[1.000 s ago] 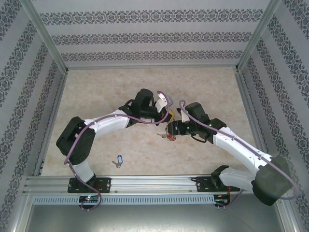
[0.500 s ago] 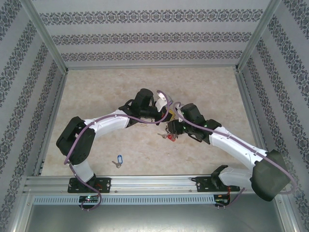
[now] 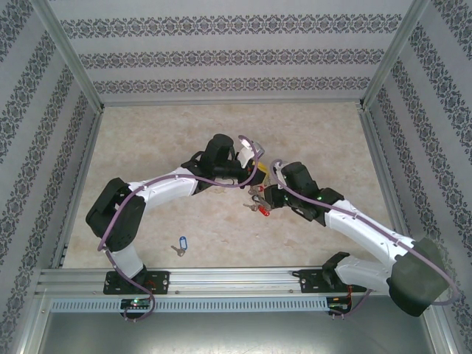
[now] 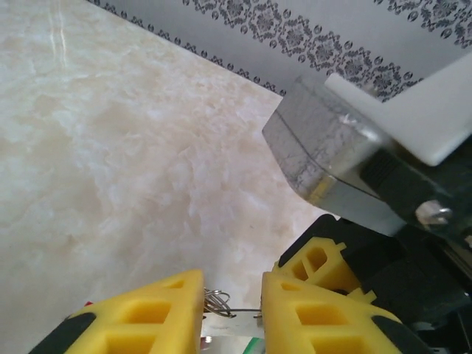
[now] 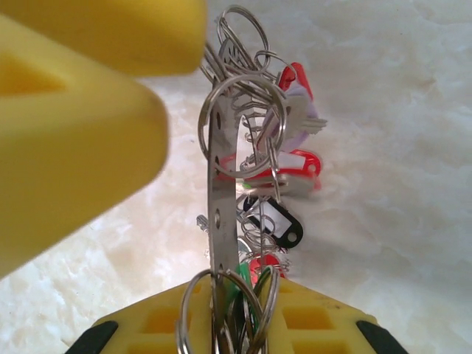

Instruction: Put the keys on the keyring

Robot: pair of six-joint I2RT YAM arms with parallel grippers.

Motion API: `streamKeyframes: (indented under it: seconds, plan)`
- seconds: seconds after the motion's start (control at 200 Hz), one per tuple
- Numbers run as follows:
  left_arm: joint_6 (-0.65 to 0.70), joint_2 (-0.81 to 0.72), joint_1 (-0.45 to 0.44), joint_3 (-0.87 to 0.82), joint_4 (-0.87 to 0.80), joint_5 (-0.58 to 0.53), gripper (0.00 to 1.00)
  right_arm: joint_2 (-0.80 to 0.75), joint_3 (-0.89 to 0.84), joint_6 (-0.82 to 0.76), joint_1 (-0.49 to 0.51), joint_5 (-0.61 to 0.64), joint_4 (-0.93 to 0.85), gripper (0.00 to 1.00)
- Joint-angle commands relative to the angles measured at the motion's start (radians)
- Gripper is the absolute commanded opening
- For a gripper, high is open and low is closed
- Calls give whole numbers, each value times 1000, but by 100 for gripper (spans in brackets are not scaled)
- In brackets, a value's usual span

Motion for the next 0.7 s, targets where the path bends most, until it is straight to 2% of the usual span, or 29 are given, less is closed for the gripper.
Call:
streamKeyframes:
  seconds: [0.0,0.09,0.185,0.24,0.305,0.42,0.53,0.694]
  plan:
    - [-40,-59,-5,0,90,-18,41,-42,-15,20,-41,-72,63,4]
    - [-60,-94,6,-21,114,-48,56,-59,-24,50,-97,-168,107,3]
    - [-90,-130,33,-45,145,-45,58,-71,-32,91,-161,-273,162,3]
    - [-105,-149,47,-59,156,-54,67,-72,-32,115,-195,-334,190,3]
    - [-125,-168,68,-73,169,-46,68,-68,-45,188,-250,-438,262,3]
    - [-166,-193,106,-93,168,-76,69,-44,-97,413,-372,-633,513,2]
    - [-228,-203,153,-95,146,-70,70,14,-80,590,-432,-789,682,2]
    - [-354,-191,241,-54,43,-11,73,50,-21,654,-442,-859,732,2]
